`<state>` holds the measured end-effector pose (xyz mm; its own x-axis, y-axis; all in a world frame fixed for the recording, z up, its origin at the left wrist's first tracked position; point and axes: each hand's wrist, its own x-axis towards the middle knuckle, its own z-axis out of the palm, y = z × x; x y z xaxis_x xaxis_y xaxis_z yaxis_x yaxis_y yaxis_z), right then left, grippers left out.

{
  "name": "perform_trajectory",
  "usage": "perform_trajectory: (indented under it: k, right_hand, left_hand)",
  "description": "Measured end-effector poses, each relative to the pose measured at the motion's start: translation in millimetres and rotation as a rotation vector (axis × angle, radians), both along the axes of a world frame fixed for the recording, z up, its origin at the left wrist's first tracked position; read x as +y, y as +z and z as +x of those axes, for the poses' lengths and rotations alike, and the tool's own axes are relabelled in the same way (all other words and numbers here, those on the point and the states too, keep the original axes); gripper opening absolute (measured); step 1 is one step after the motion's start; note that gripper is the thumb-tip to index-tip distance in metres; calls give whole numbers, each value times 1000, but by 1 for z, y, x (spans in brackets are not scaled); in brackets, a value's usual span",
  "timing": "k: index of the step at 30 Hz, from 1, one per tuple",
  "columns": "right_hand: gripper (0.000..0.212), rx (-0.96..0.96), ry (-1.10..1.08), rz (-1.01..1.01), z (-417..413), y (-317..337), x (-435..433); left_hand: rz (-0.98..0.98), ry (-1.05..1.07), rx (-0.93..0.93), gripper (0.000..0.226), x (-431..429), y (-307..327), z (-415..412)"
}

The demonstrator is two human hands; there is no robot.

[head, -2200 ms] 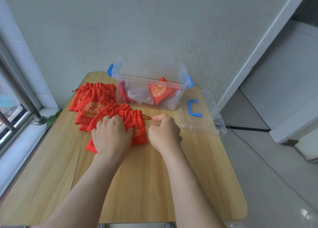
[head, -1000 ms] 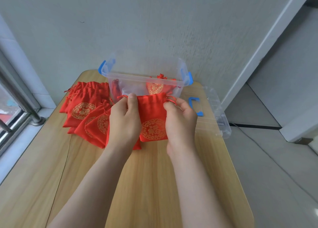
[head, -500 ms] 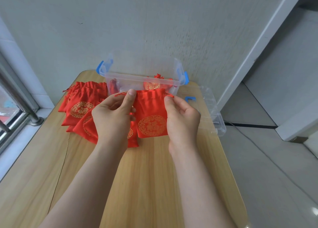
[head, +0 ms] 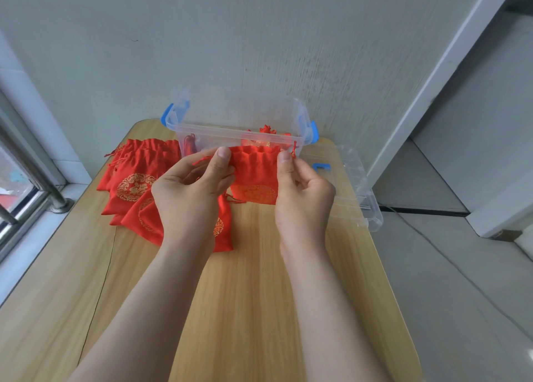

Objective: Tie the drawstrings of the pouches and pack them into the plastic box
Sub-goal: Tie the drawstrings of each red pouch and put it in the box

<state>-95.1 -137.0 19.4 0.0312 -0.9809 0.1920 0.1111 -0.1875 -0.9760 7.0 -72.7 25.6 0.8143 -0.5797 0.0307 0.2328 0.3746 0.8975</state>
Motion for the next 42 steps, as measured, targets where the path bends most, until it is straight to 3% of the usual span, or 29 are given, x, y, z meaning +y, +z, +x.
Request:
perform_trajectory:
  k: [5,15,21,29,34,37,42]
  right_hand:
    - [25,-92,4,99,0,5,2]
    - [18,-269,-10,345,-3,6,-4]
    - [14,-217,-38,326,-2,2,-4]
    - [37,-134,-26,388,-4,8,-1]
    - [6,-147,-24,337,-5,9,3]
    - [25,-122,-70,276,-3,6,2]
    - [19,-134,-91,285,-2,9,2]
  left_hand:
    - [-2,-27,35,16,0,-3,1]
    - [37,-111,64,17,-1,-13,3]
    - [81,-106,42,17,0,-10,0]
    - [128,-55,6,14,1,-10,1]
    - [131,-52,-13,12,1,-11,2]
    - [157,-59,-61,13,-1,-15,5]
    - [266,-52,-224,33,-6,-18,7]
